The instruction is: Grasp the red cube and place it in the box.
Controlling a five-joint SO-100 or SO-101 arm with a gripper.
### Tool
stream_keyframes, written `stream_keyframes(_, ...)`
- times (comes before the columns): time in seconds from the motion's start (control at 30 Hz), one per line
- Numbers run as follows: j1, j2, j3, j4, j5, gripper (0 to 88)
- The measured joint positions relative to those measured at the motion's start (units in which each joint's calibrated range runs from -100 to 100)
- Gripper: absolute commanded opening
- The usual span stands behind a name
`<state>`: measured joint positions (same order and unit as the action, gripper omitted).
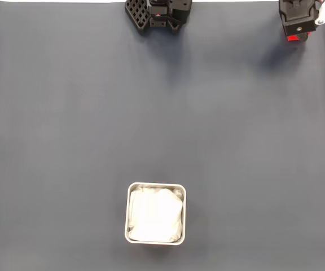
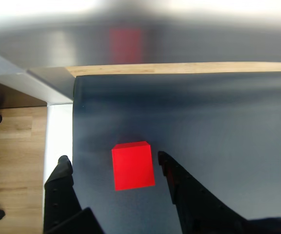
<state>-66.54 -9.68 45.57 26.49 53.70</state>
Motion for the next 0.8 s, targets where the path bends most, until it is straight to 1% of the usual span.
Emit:
stream_keyframes(0.2,-0.4,0.6,0.0,0.0,-0.1,38.4)
stream_keyframes(0.53,-0.3,0.6,1.3,0.0,-0.1,31.6)
stream_keyframes(0.8,-0.7,-0.3,3.5,0.0,-0.1,23.9)
